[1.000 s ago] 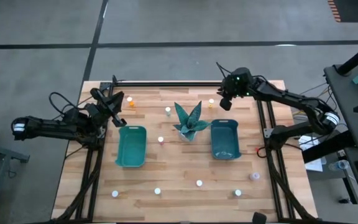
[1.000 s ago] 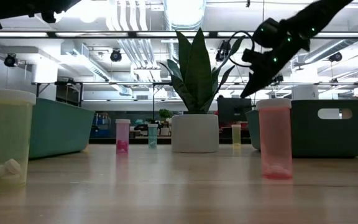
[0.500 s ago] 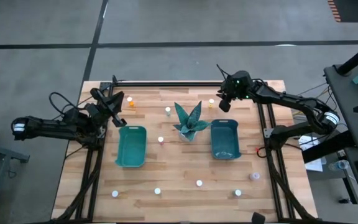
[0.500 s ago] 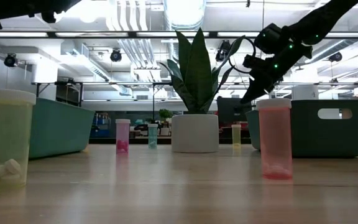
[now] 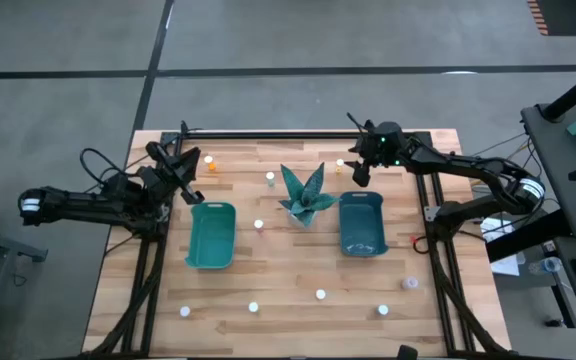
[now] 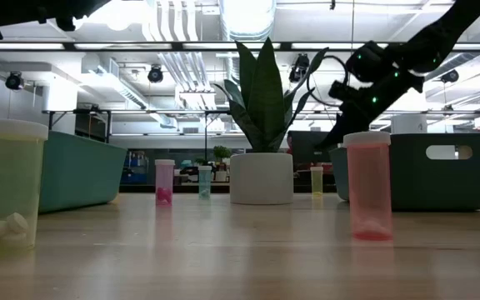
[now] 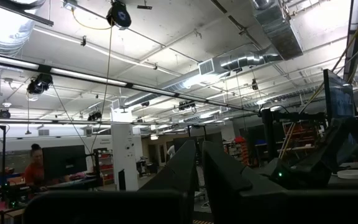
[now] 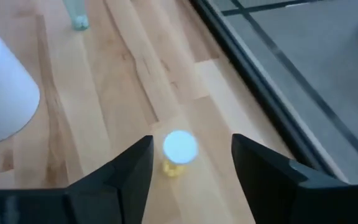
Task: Pick and place medicine bottles into bin by pill shape (circle, oval)
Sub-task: Put the top yellow tablet bottle into the blue bin
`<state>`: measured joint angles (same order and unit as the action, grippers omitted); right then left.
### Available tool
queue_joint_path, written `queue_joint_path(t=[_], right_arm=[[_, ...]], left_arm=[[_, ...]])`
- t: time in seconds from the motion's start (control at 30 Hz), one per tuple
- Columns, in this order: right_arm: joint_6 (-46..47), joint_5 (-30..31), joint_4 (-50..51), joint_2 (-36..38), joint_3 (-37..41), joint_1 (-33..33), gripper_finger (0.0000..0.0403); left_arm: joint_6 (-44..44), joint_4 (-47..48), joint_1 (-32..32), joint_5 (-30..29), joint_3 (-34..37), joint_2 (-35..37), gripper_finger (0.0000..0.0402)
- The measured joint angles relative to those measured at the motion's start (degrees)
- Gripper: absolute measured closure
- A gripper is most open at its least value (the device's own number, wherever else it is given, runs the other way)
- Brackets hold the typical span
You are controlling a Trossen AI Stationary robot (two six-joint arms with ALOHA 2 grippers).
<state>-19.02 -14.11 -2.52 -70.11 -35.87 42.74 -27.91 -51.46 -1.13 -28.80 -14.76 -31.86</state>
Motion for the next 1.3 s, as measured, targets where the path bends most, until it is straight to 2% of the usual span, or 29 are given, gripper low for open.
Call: queue_joint_path(t=[0.3,0.53,0.73,1.07,1.3], right_arm=[[2.0,-0.1,-1.5,-9.5,-2.2,-0.3,0.0186],[2.6,-2.0,-0.8,-14.0,-5.7,-0.2,0.0188],[2.5,-2.4,-0.7,-15.2,-6.1,-0.2,0.0212],[2.3,-2.4,-0.7,-14.8,-6.0,-0.2,0.0295],[3.1,-2.4,-0.6,-13.9,-6.0,-0.2,0.0281]], left_arm=[[0.0,0.0,0.0,0.0,0.0,0.0,0.0388],[0.0,0.1,0.0,0.0,0.0,0.0,0.0388],[0.0,0.2,0.0,0.0,0.0,0.0,0.0388],[0.0,0.2,0.0,0.0,0.0,0.0,0.0388],[0.0,0.2,0.0,0.0,0.0,0.0,0.0388]])
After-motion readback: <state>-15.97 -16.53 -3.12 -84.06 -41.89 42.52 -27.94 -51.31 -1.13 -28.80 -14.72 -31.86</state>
